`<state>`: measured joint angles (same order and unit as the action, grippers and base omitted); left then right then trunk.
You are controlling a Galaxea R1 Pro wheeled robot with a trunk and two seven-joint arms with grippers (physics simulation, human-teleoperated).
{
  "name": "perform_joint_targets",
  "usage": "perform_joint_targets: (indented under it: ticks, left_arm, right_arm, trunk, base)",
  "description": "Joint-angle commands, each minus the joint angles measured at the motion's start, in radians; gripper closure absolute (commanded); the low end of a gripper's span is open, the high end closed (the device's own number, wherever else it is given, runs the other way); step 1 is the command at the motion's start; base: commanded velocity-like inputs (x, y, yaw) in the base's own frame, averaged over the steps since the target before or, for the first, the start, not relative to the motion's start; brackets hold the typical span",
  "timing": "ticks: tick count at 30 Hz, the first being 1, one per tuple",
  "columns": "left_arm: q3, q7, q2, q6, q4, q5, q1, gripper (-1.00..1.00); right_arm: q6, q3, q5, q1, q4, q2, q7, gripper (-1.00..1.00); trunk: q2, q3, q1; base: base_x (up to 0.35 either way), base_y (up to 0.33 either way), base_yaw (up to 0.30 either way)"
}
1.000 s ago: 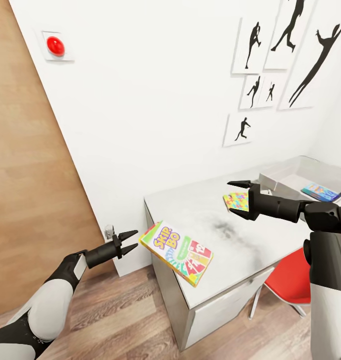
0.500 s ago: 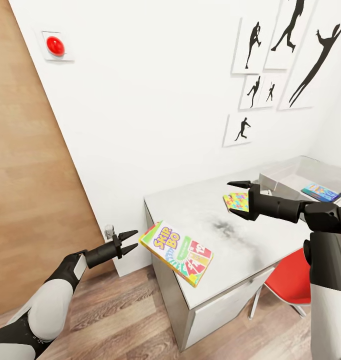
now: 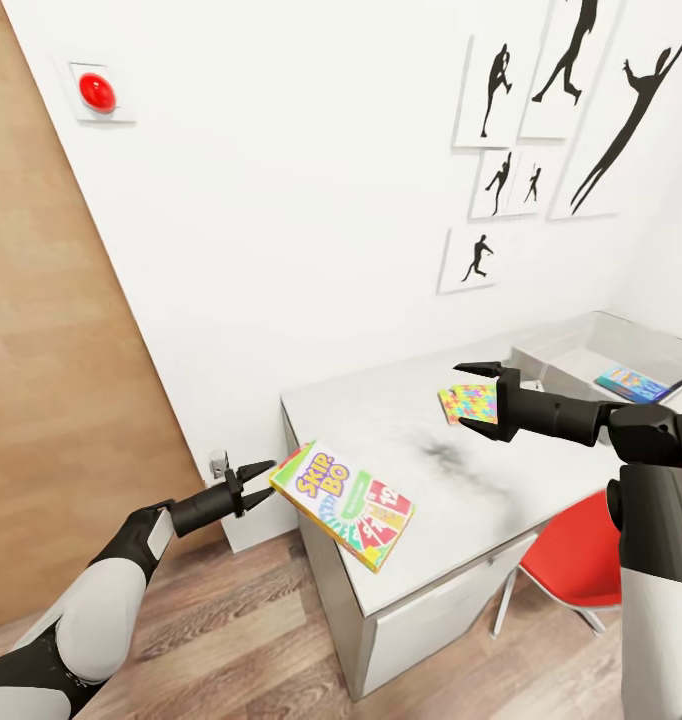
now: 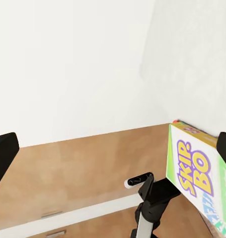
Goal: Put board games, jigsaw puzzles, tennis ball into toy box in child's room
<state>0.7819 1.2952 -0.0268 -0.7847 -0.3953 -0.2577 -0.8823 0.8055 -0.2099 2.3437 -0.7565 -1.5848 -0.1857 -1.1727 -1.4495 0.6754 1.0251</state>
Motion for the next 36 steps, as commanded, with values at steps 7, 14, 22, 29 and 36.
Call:
perform_joint_targets:
  ticks: [7,14,22,29,36]
  left_arm:
    - [0.008,0.007,0.001,-0.01,-0.001,-0.01,-0.001,-1.0]
    - [0.008,0.007,0.001,-0.01,-0.001,-0.009,-0.001,-1.0]
    - [0.008,0.007,0.0,-0.011,-0.001,-0.009,-0.001,-1.0]
    - [0.008,0.007,0.0,-0.012,-0.001,-0.009,-0.001,-1.0]
    - [0.008,0.007,-0.001,-0.012,-0.001,-0.009,-0.001,-1.0]
  right_arm:
    - [0.007,-0.002,0.007,-0.001,0.0,0.0,-0.01,-1.0]
    - [0.007,-0.001,0.007,-0.001,0.0,0.0,-0.01,-1.0]
    - [0.007,0.0,0.006,-0.001,0.0,0.0,-0.01,-1.0]
    - [0.007,0.0,0.007,-0.001,0.0,0.0,-0.01,-1.0]
    - [0.007,0.0,0.006,-0.001,0.0,0.0,-0.01,-1.0]
  trunk:
    - [-0.001,0.001,0.0]
    - [-0.001,0.001,0.0]
    - [-0.001,0.001,0.0]
    - [-0.001,0.001,0.0]
    - [-0.001,0.001,0.0]
  base:
    - [-0.004,-0.034,0.0]
    - [0.0,-0.004,0.0]
    - [0.0,0.0,0.0]
    - [0.0,0.0,0.0]
    - [0.0,0.0,0.0]
